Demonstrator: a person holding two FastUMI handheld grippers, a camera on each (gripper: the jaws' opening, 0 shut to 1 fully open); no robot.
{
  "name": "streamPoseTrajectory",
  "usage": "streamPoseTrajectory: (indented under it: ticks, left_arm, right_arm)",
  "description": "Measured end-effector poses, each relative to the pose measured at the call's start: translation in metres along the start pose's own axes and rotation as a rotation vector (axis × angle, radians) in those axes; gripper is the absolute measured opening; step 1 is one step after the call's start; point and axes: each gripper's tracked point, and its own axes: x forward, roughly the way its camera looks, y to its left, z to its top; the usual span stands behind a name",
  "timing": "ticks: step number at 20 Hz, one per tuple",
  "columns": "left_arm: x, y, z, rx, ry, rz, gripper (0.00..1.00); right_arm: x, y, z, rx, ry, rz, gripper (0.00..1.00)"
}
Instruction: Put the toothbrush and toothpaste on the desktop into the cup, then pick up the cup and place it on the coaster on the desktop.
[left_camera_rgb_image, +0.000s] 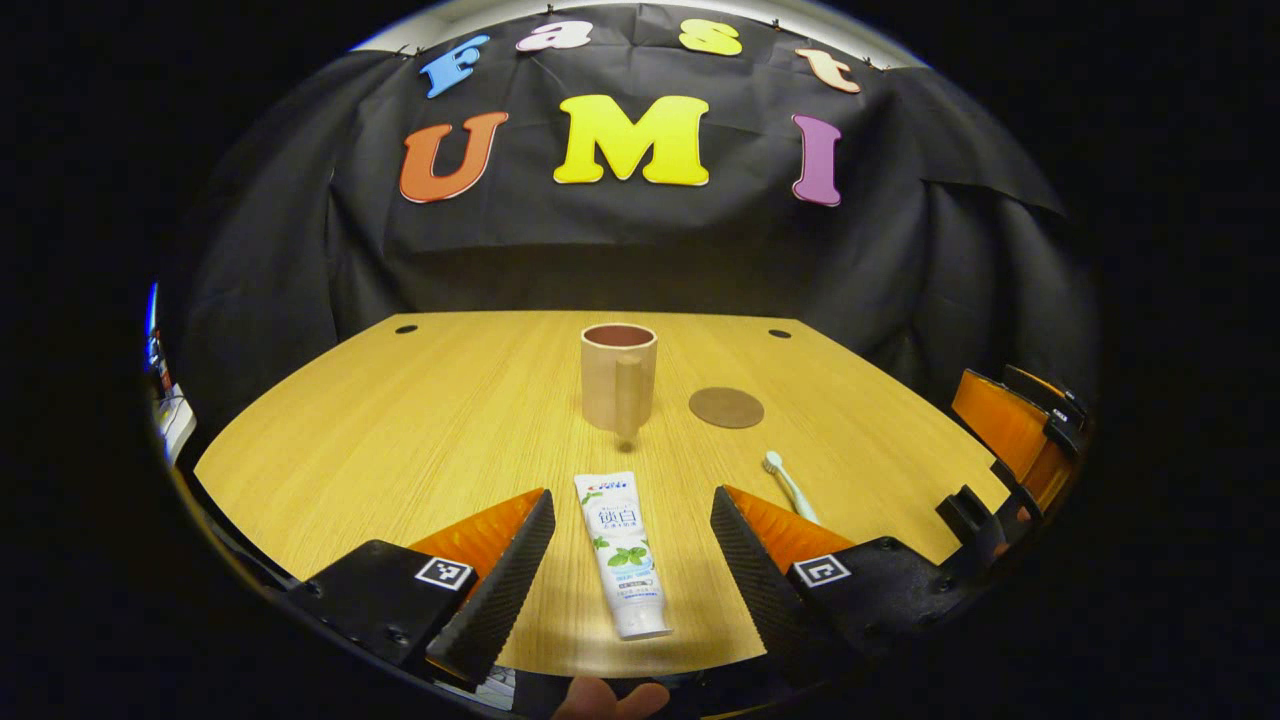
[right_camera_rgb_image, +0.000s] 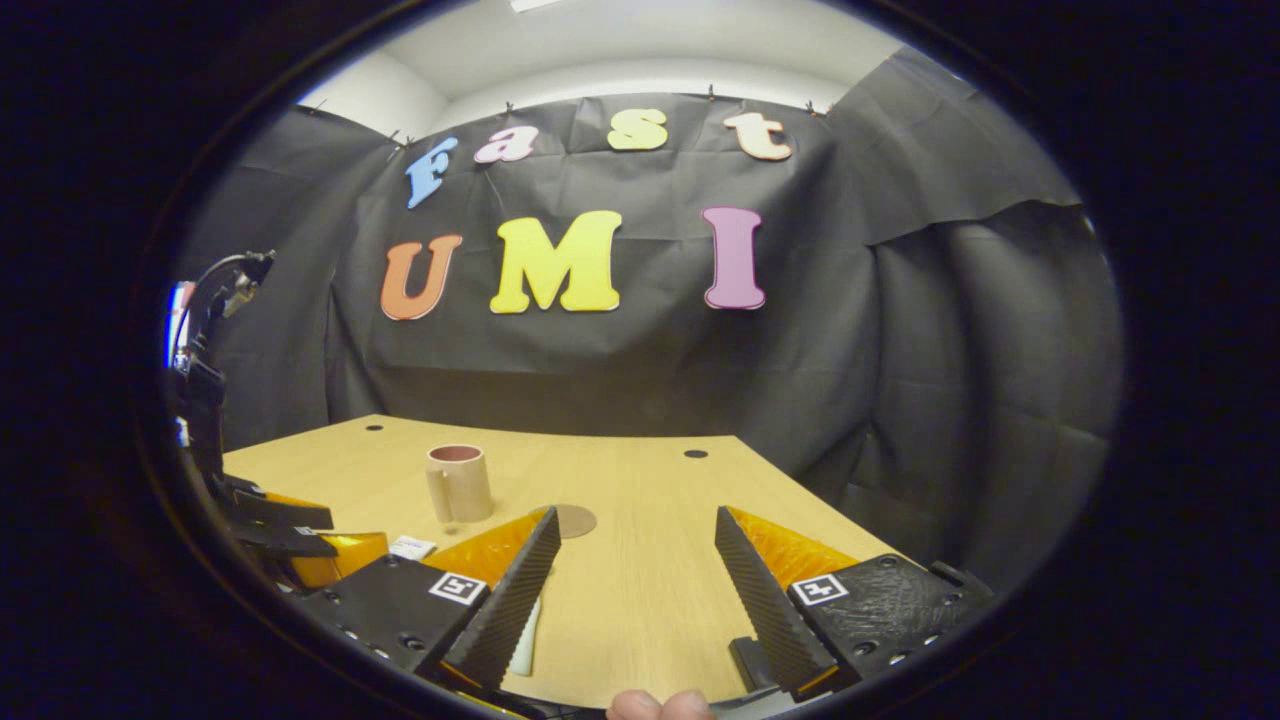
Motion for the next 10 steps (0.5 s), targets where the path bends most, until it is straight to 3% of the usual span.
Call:
streamPoseTrajectory:
  ticks: [7, 10]
  left_arm:
    - [0.016, 0.001, -0.033, -0.063, 0.173, 0.009, 1.0]
    - [0.016, 0.003, -0.04, -0.044, 0.219, 0.03, 1.0]
  right_arm:
    - [0.004, 0.001, -0.019, -0.016, 0.04, 0.008, 0.94]
    - [0.006, 0.003, -0.025, -0.015, 0.061, 0.022, 0.95]
